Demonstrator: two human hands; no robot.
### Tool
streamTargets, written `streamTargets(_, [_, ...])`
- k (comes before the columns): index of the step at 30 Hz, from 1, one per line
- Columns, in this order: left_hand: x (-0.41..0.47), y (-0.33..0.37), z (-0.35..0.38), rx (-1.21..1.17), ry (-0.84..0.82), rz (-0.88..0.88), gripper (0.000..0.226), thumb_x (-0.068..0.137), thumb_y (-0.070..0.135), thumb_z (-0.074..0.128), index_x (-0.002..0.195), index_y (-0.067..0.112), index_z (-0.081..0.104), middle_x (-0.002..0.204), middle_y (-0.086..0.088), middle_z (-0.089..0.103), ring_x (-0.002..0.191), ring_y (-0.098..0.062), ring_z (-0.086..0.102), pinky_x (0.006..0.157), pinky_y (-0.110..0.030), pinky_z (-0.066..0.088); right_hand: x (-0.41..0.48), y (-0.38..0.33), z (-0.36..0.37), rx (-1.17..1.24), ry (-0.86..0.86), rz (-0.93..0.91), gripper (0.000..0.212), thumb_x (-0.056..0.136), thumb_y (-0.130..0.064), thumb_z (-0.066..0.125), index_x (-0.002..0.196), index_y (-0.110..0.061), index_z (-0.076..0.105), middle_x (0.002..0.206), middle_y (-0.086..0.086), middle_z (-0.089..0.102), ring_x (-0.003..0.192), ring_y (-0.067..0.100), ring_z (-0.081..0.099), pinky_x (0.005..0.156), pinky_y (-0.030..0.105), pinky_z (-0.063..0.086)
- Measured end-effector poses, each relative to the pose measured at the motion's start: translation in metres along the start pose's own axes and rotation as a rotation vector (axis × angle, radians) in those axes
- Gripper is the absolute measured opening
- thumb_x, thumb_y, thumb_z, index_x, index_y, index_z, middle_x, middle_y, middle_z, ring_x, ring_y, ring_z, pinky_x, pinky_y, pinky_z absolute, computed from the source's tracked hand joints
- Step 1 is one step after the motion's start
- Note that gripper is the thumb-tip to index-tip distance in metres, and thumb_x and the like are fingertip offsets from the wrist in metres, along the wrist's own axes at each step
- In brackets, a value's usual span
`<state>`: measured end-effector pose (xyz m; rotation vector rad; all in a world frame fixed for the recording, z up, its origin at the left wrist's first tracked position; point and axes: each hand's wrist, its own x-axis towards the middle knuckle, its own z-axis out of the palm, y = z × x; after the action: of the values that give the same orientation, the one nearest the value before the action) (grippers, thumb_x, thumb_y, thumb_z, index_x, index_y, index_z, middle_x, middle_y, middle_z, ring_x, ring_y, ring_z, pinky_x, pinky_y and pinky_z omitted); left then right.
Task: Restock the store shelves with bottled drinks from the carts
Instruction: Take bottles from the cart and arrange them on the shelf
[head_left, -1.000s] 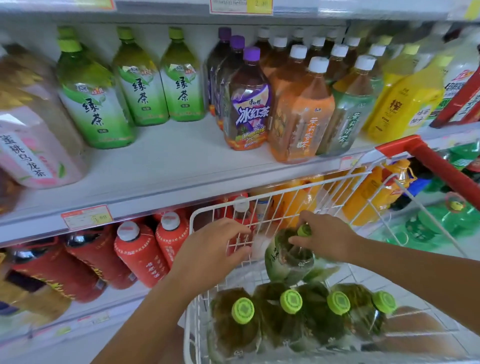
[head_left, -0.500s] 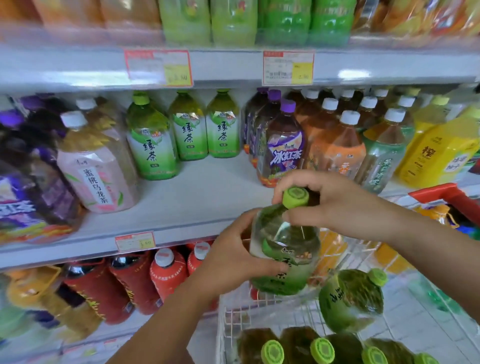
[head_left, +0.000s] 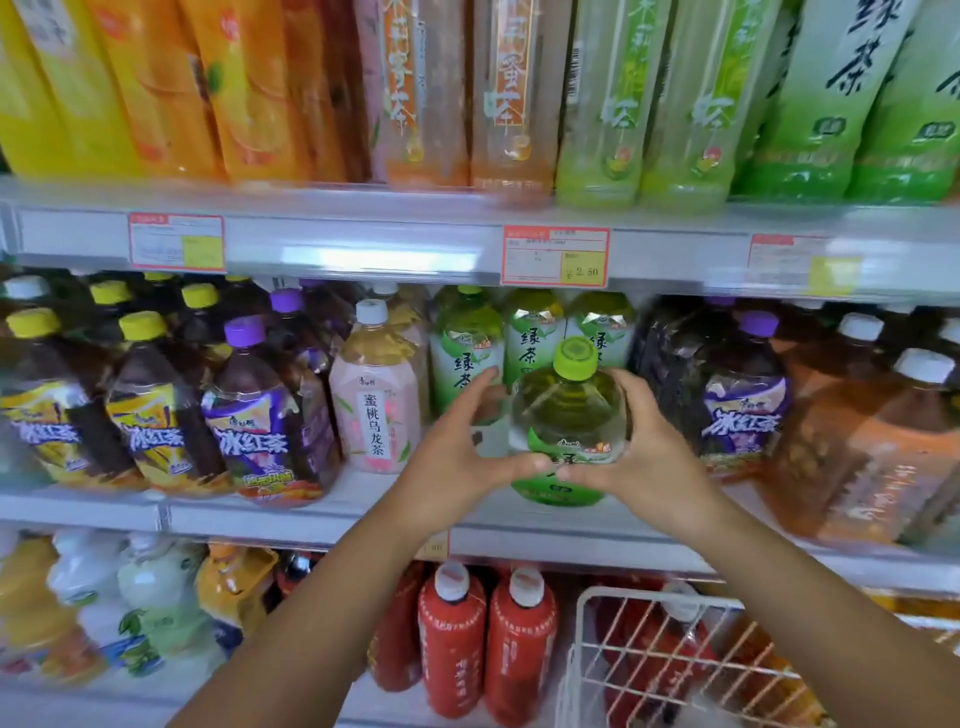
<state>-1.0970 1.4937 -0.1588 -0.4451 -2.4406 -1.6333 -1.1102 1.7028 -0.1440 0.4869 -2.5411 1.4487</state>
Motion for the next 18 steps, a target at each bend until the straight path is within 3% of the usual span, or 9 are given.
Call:
streamTargets(2, [-0.009, -0.026, -0.021, 0.201, 0.089, 0.003, 0.093, 0.063, 0.059, 0.081, 0.143, 0.030, 0.043, 0.135, 0.012, 0.052, 0.125, -0.003, 0.047, 0.104, -0.018, 0.036, 0.020, 0.013, 0.005, 0.021, -0.002, 0.059, 0.097, 0.060, -0.015, 0.091, 0.138, -0.024, 0.034, 0.120, -0.009, 0.058, 0.110, 0.010, 0.057, 0.081, 0.006, 0.041])
streamTargets(5, [-0.025, -0.068, -0.041, 0.413, 0.122, 0.033, 0.080, 0.059, 0.076, 0.064, 0.125, 0.031, 0.063, 0.125, 0.009, 0.058, 0.118, -0.008, 0.050, 0.103, -0.014, 0.035, 0.045, 0.029, 0.007, 0.085, -0.002, 0.143, 0.093, 0.062, -0.014, 0.089, 0.138, -0.023, 0.036, 0.117, -0.008, 0.060, 0.109, 0.013, 0.058, 0.084, 0.017, 0.043])
streamTargets(7, [-0.029, -0.091, -0.042, 0.513, 0.106, 0.049, 0.072, 0.059, 0.085, 0.058, 0.112, 0.037, 0.070, 0.116, 0.009, 0.063, 0.115, -0.011, 0.055, 0.104, -0.022, 0.038, 0.065, 0.037, 0.008, 0.086, -0.010, 0.179, 0.089, 0.062, -0.015, 0.090, 0.133, -0.025, 0.039, 0.115, -0.010, 0.061, 0.108, 0.012, 0.058, 0.086, 0.021, 0.046])
streamTargets(9, [-0.030, -0.103, -0.039, 0.596, 0.078, 0.074, 0.059, 0.063, 0.085, 0.055, 0.099, 0.042, 0.073, 0.098, 0.017, 0.064, 0.101, -0.011, 0.059, 0.092, -0.039, 0.048, 0.084, 0.041, 0.012, 0.049, -0.014, 0.199, 0.105, 0.051, -0.031, 0.094, 0.138, -0.028, 0.035, 0.122, -0.008, 0.061, 0.114, 0.015, 0.058, 0.097, 0.031, 0.047])
streamTargets(12, [-0.030, -0.108, -0.037, 0.662, 0.093, 0.127, 0.037, 0.069, 0.073, 0.062, 0.084, 0.042, 0.075, 0.079, 0.019, 0.061, 0.084, -0.003, 0.056, 0.074, -0.037, 0.049, 0.107, 0.055, 0.019, 0.013, 0.007, 0.242, 0.130, 0.035, -0.053, 0.091, 0.144, -0.035, 0.023, 0.133, -0.009, 0.056, 0.121, 0.017, 0.054, 0.104, 0.041, 0.044])
streamTargets(15, [-0.030, -0.109, -0.035, 0.637, 0.114, 0.115, 0.028, 0.070, 0.069, 0.064, 0.079, 0.043, 0.072, 0.073, 0.020, 0.061, 0.079, 0.001, 0.056, 0.072, -0.034, 0.046, 0.116, 0.059, 0.027, -0.046, 0.093, 0.280, 0.101, 0.056, -0.041, 0.089, 0.136, -0.023, 0.029, 0.122, -0.007, 0.057, 0.115, 0.021, 0.057, 0.100, 0.042, 0.047])
streamTargets(18, [-0.029, -0.110, -0.033, 0.609, 0.116, 0.093, 0.028, 0.069, 0.069, 0.064, 0.080, 0.044, 0.071, 0.071, 0.020, 0.059, 0.076, 0.002, 0.055, 0.071, -0.034, 0.046, 0.125, 0.065, 0.033, -0.092, 0.147, 0.296, 0.076, 0.064, -0.041, 0.086, 0.122, -0.022, 0.039, 0.112, -0.004, 0.060, 0.108, 0.024, 0.059, 0.095, 0.041, 0.049])
